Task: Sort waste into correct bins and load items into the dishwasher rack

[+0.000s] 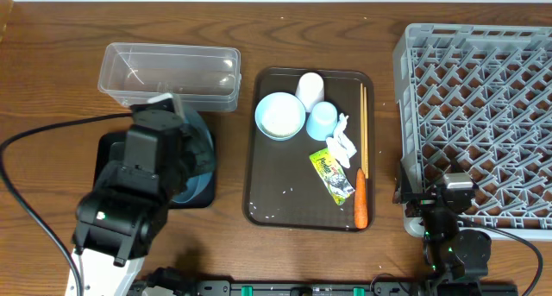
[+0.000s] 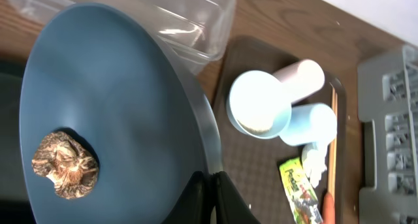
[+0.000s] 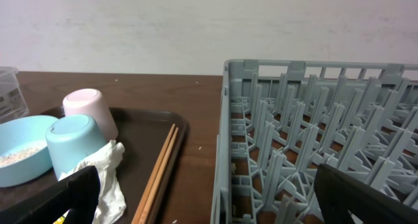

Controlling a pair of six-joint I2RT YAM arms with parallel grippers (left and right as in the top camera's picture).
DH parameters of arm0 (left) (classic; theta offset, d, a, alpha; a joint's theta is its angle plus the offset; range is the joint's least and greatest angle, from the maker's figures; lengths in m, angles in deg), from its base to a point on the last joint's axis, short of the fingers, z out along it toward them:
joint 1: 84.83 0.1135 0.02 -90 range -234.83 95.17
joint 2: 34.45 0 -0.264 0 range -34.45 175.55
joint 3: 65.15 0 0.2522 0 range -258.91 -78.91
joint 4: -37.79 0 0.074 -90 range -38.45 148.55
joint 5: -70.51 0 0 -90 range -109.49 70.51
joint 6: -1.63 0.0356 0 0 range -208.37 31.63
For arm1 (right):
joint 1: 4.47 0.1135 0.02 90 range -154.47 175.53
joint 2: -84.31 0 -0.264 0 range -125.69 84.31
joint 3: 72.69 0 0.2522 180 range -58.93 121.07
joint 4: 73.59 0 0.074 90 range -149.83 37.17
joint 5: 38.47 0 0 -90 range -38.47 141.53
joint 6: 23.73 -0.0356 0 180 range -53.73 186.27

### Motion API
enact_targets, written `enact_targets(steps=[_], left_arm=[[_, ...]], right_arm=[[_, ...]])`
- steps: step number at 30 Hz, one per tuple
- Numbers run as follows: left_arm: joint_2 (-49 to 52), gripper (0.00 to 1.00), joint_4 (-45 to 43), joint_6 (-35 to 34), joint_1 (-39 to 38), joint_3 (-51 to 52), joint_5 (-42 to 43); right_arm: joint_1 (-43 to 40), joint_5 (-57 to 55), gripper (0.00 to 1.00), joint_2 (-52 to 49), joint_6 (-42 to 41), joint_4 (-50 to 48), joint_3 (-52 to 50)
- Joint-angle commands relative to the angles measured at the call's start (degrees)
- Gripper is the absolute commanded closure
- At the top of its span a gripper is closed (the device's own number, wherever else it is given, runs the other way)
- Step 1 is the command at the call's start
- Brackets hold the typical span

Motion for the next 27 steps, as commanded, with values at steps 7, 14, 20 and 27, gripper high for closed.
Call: enact_targets(steps=[7,14,20,27], left_arm=[[-0.4,0.94,-1.6,1.6,12.0,-0.3,13.1],[0.2,0.94,-3.9,3.5,19.4,0.1,24.1],[2.7,0.94,-3.8,5.4,26.9,0.2,33.2],[5.7,0.94,-3.8,8.9,34.4,0.2,46.3]], right_arm=[[0.5,0.0,0.01,0.1,-0.8,0.2,-0.1],[0.5,0.0,0.01,0.1,-0.8,0.2,-0.1],[0.5,0.0,0.01,0.1,-0.8,0.2,-0.1],[0.5,0.0,0.01,0.1,-0.8,0.2,-0.1]])
